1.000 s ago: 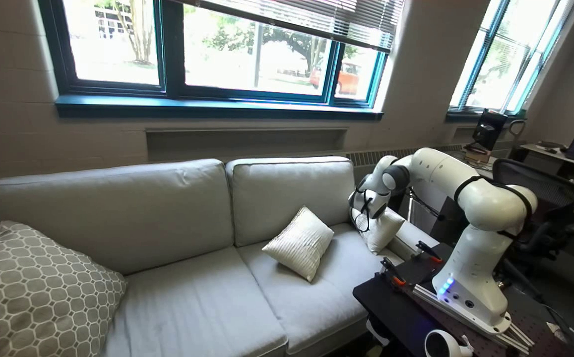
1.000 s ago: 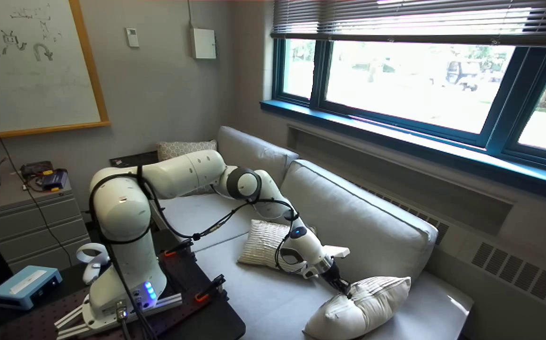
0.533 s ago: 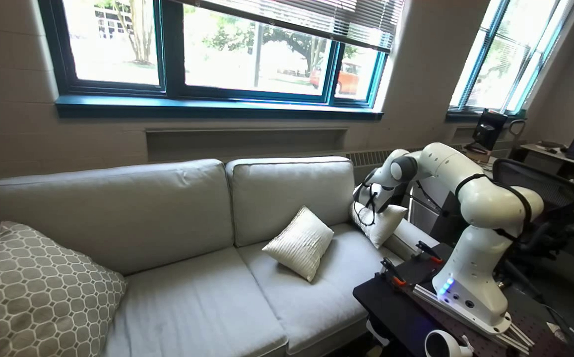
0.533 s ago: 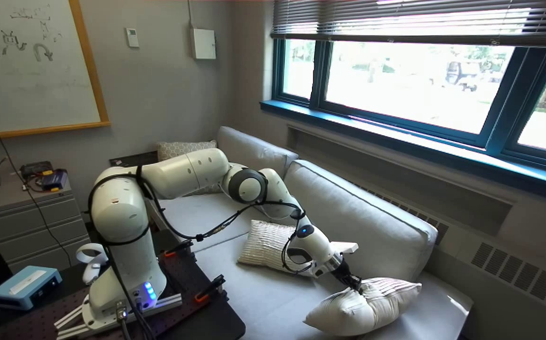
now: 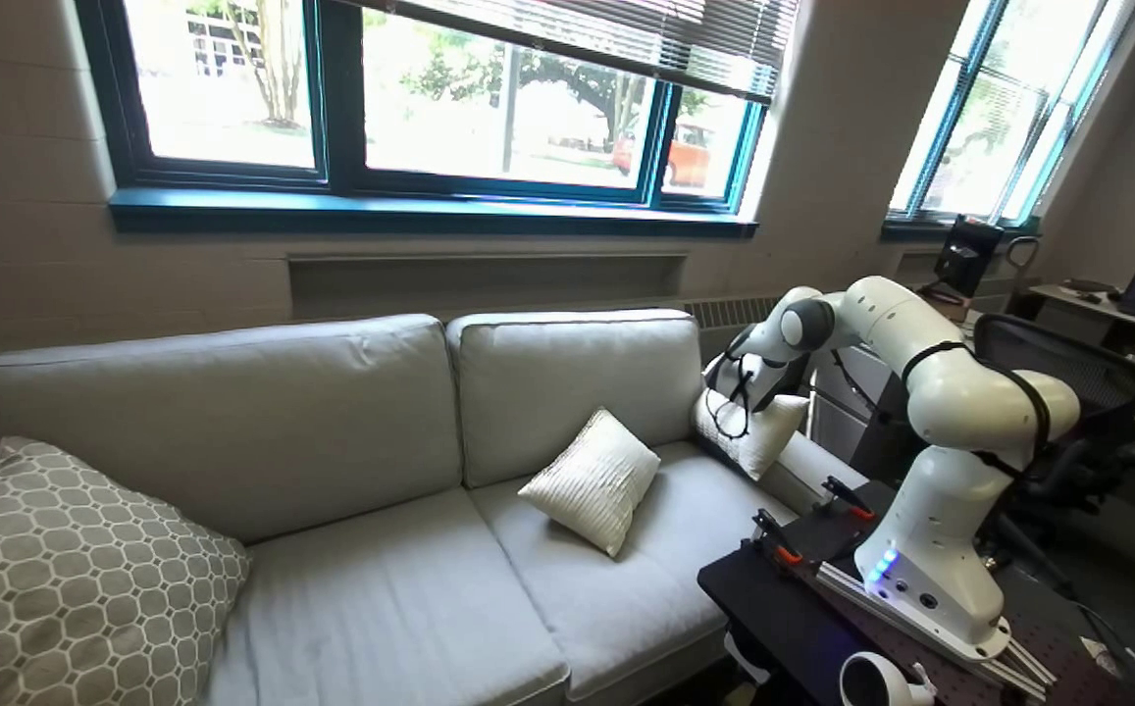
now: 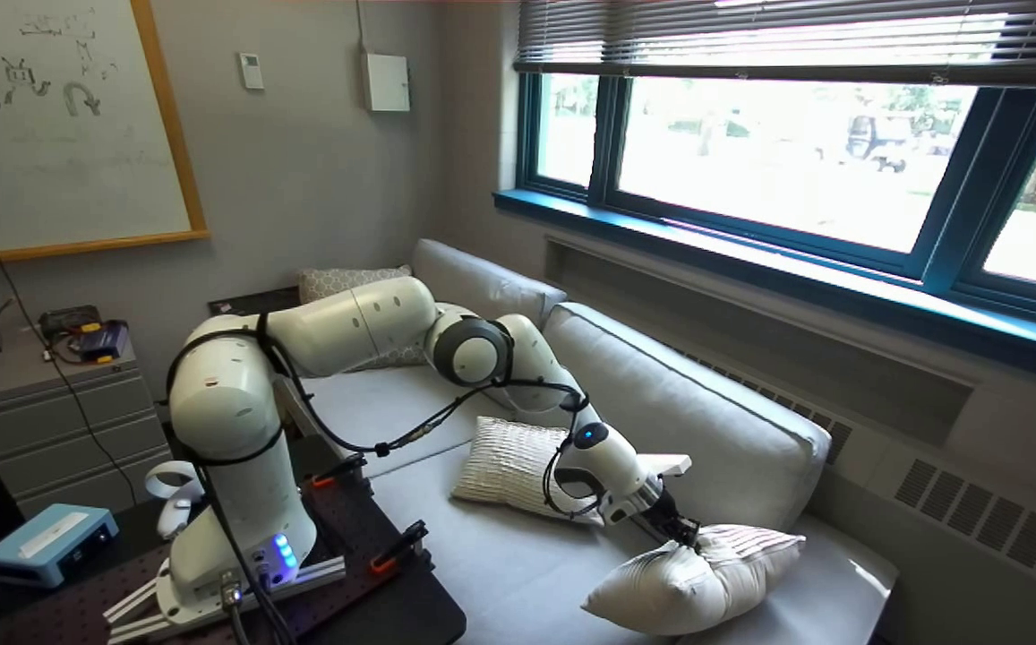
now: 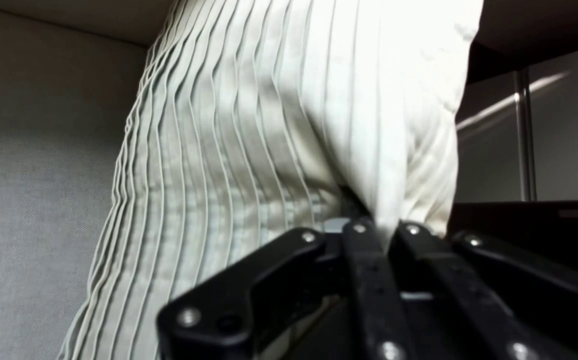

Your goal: Set the striped pillows against the armrest

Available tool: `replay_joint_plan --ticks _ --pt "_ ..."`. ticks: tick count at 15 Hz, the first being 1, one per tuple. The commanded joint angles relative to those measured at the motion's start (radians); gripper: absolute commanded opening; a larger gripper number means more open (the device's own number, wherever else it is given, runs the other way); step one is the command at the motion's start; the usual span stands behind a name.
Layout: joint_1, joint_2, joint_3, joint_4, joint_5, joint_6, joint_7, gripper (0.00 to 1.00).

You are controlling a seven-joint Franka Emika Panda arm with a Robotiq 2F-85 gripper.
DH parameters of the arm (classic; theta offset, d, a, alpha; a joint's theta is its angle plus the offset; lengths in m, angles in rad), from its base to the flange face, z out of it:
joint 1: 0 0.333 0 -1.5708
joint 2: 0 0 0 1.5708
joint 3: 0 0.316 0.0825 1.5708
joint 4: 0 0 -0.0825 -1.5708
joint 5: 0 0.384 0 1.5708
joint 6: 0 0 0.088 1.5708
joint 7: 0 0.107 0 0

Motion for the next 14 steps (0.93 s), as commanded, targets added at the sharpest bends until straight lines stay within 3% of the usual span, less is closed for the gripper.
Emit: replay_joint_plan --ticks 1,14 --pt "-0.085 -0.018 0.088 -0.029 -0.089 0.003 0.012 0.02" --pt "-0.393 -0.033 0.306 -0.131 -0.376 0.001 0.008 0.01"
